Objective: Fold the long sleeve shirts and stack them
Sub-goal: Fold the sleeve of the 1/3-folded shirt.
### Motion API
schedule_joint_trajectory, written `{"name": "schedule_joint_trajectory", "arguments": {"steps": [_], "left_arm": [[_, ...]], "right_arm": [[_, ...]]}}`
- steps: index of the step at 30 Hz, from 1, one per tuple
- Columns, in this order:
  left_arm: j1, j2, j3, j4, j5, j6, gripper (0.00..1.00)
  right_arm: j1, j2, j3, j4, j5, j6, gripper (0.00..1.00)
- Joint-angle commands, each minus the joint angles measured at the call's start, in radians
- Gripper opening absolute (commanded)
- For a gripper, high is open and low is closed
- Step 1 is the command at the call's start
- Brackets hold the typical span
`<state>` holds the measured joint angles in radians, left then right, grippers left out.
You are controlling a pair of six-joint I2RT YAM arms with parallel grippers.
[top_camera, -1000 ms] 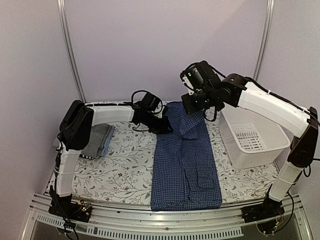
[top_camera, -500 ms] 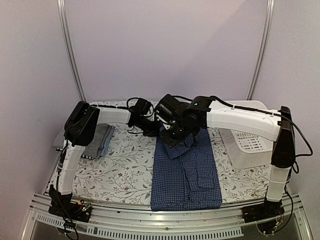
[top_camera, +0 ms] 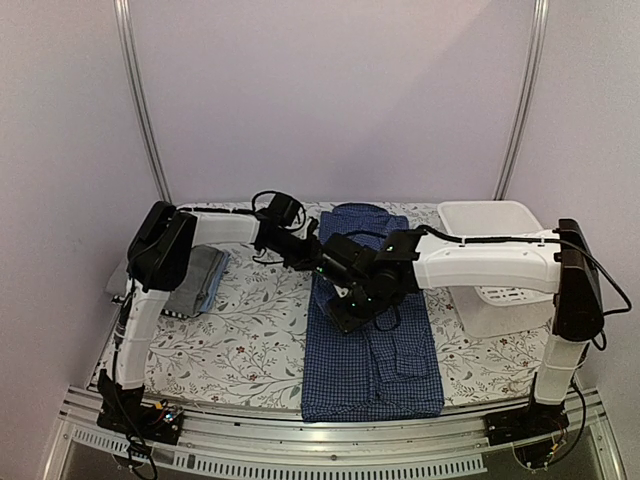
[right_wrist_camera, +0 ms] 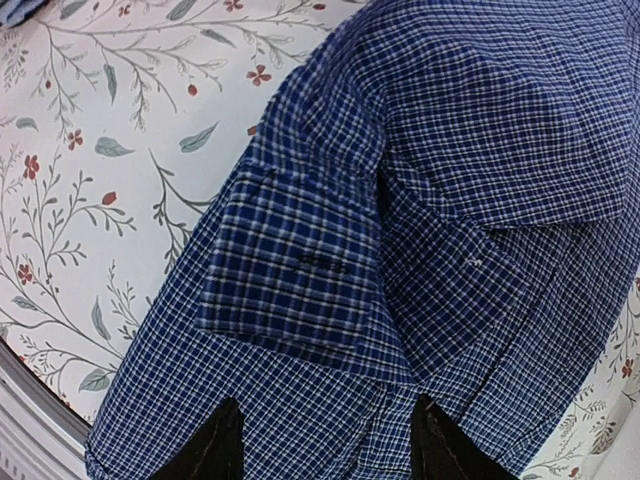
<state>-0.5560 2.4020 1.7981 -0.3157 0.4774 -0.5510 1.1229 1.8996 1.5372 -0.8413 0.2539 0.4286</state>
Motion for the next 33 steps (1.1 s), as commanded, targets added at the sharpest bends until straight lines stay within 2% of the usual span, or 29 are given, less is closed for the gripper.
{"name": "schedule_joint_trajectory", "arguments": {"steps": [1, 6, 10, 14, 21, 26, 30, 33], "left_arm": [[0.038, -0.109, 0.004, -0.031, -0.045, 0.045, 0.38], [0.047, -0.230, -0.061, -0.030, -0.060, 0.049, 0.41], [0.040, -0.340, -0.199, 0.009, -0.013, 0.019, 0.41], [0.026, -0.462, -0.376, 0.071, 0.049, -0.008, 0.43], [-0.027, -0.601, -0.602, 0.121, 0.140, -0.044, 0.46], [-0.086, -0.630, -0.667, 0.129, 0.153, -0.056, 0.47], [-0.123, -0.614, -0.700, 0.150, 0.147, -0.064, 0.47], [-0.129, -0.605, -0.722, 0.181, 0.143, -0.076, 0.47]], "right_arm": [[-0.048, -0.151, -0.108, 0.137, 0.032, 0.139, 0.56], [-0.109, -0.261, -0.321, 0.278, -0.014, 0.243, 0.56], [-0.147, -0.305, -0.466, 0.451, -0.107, 0.287, 0.54], [-0.172, -0.299, -0.524, 0.550, -0.117, 0.319, 0.53], [-0.204, -0.251, -0.581, 0.721, -0.159, 0.362, 0.44], [-0.204, -0.176, -0.544, 0.734, -0.179, 0.376, 0.29], [-0.203, -0.142, -0.508, 0.739, -0.203, 0.380, 0.10], [-0.180, -0.128, -0.464, 0.731, -0.213, 0.369, 0.00]]}}
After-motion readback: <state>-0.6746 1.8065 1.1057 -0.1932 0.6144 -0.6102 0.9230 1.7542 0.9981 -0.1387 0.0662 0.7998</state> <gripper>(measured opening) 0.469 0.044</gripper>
